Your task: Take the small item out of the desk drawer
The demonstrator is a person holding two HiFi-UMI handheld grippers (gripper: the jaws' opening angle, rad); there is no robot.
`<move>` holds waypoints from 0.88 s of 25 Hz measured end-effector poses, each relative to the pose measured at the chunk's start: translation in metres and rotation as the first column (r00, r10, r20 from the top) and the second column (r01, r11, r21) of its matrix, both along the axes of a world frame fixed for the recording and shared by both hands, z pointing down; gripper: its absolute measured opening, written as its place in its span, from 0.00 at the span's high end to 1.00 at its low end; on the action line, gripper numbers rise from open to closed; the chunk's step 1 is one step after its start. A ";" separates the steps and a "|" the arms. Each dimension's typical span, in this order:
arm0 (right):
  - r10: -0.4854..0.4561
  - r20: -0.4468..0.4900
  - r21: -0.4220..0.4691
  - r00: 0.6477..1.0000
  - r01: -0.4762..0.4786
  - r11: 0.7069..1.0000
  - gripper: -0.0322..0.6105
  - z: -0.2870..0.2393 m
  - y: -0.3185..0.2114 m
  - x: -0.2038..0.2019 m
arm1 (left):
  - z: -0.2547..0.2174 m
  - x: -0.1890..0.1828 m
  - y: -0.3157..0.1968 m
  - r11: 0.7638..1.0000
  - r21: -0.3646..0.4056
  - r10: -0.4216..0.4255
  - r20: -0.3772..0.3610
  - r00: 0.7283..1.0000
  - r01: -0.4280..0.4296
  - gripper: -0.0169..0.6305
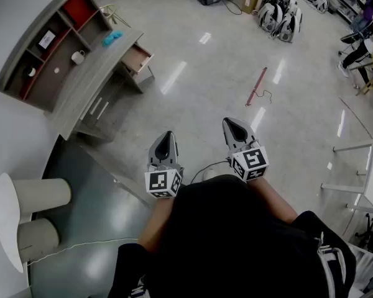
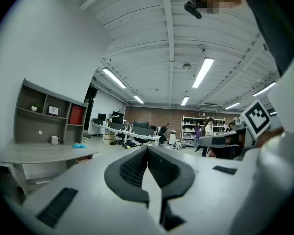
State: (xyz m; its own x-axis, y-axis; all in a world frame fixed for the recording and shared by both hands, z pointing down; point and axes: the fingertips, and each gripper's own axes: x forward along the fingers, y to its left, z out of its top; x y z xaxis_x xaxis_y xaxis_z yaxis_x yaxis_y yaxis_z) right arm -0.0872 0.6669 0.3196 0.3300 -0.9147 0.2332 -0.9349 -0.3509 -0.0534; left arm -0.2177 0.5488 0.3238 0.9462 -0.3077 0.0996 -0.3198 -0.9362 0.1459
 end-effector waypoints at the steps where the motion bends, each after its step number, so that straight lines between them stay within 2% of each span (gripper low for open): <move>1: 0.001 0.001 0.005 1.000 -0.001 1.000 0.95 -0.001 0.002 -0.001 | -0.001 -0.002 0.000 1.000 0.002 -0.004 0.000 1.000 0.004 0.96; 4: 0.003 0.016 0.037 1.000 -0.003 0.999 0.95 -0.005 0.006 -0.004 | -0.003 -0.009 0.003 1.000 -0.001 -0.008 -0.002 1.000 0.008 0.96; 7: 0.007 0.053 0.069 0.999 -0.011 0.998 0.95 -0.004 0.015 -0.004 | 0.002 -0.008 0.012 0.999 -0.034 0.022 -0.006 1.000 -0.022 0.95; 9: 0.024 0.072 0.060 0.997 -0.028 0.998 0.95 0.003 0.023 -0.005 | 0.008 -0.009 0.017 0.997 -0.056 0.050 -0.007 0.999 -0.050 0.95; 15: 0.033 0.070 0.037 0.997 -0.036 0.999 0.95 0.013 0.016 -0.005 | 0.012 -0.011 0.007 0.997 -0.041 0.061 0.000 0.998 -0.061 0.95; 22: -0.040 0.083 0.053 0.996 0.035 0.998 0.95 0.014 0.001 -0.015 | 0.009 -0.024 -0.003 0.998 -0.028 0.050 -0.002 0.999 -0.050 0.95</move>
